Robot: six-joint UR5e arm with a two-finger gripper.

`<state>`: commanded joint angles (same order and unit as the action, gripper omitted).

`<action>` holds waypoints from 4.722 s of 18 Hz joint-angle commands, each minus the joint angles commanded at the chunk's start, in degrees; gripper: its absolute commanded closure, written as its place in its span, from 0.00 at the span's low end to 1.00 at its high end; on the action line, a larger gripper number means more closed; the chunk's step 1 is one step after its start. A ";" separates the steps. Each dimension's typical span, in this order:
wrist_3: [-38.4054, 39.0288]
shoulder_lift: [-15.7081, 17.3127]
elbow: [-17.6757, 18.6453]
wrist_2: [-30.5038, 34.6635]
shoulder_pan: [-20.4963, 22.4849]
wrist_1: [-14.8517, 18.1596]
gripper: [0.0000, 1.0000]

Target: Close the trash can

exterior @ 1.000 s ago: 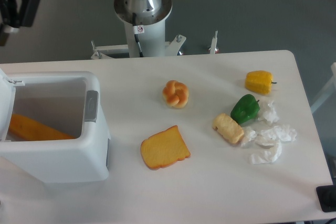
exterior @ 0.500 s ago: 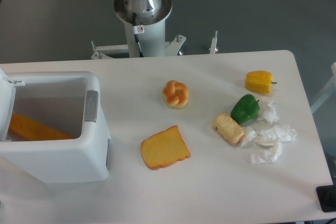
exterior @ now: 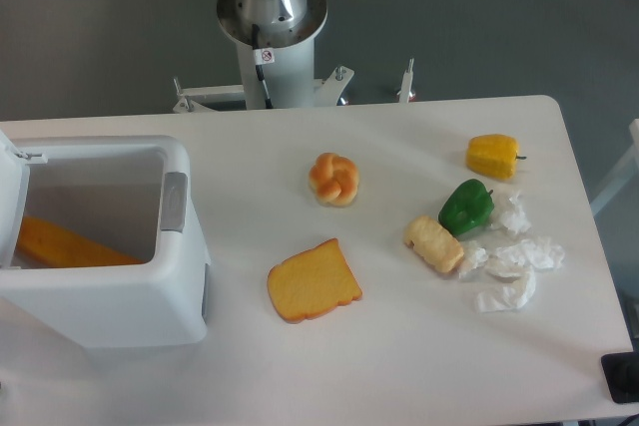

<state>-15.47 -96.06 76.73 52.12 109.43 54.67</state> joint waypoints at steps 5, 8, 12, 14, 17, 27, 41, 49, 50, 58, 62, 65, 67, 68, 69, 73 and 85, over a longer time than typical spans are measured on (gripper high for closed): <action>0.26 -0.35 -0.27 0.09 -1.76 0.00 0.00; 0.26 -1.23 -0.62 -1.84 -2.29 -2.27 0.00; 0.35 -2.02 -0.01 -1.85 -2.81 -2.55 0.00; 0.35 -2.55 0.52 -1.85 -3.08 -2.55 0.00; 0.35 -2.81 1.66 -1.85 -3.43 -2.55 0.00; 0.35 -2.29 3.78 -0.88 -3.43 -2.20 0.00; -0.09 -2.11 4.22 10.53 -3.08 -2.11 0.00; -0.44 -1.93 4.39 18.61 -1.76 -2.11 0.00; -0.44 -1.85 4.65 20.55 -1.76 -2.11 0.00; -0.53 -2.02 5.27 28.30 -1.50 -2.11 0.00; -2.18 -1.76 7.46 28.48 -0.09 -2.20 0.00; -5.71 -1.58 9.48 28.74 0.79 -2.20 0.00; -5.71 -1.58 9.49 29.61 1.23 -2.11 0.00; -5.71 -1.58 9.49 30.05 1.66 -2.20 0.00; -5.28 -1.58 9.49 29.97 2.45 -2.20 0.00; -5.45 -1.58 9.49 29.88 4.56 -2.11 0.00; -4.83 -1.85 10.72 29.88 6.24 -2.20 0.00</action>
<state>-20.30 -97.91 87.45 82.00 115.66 52.47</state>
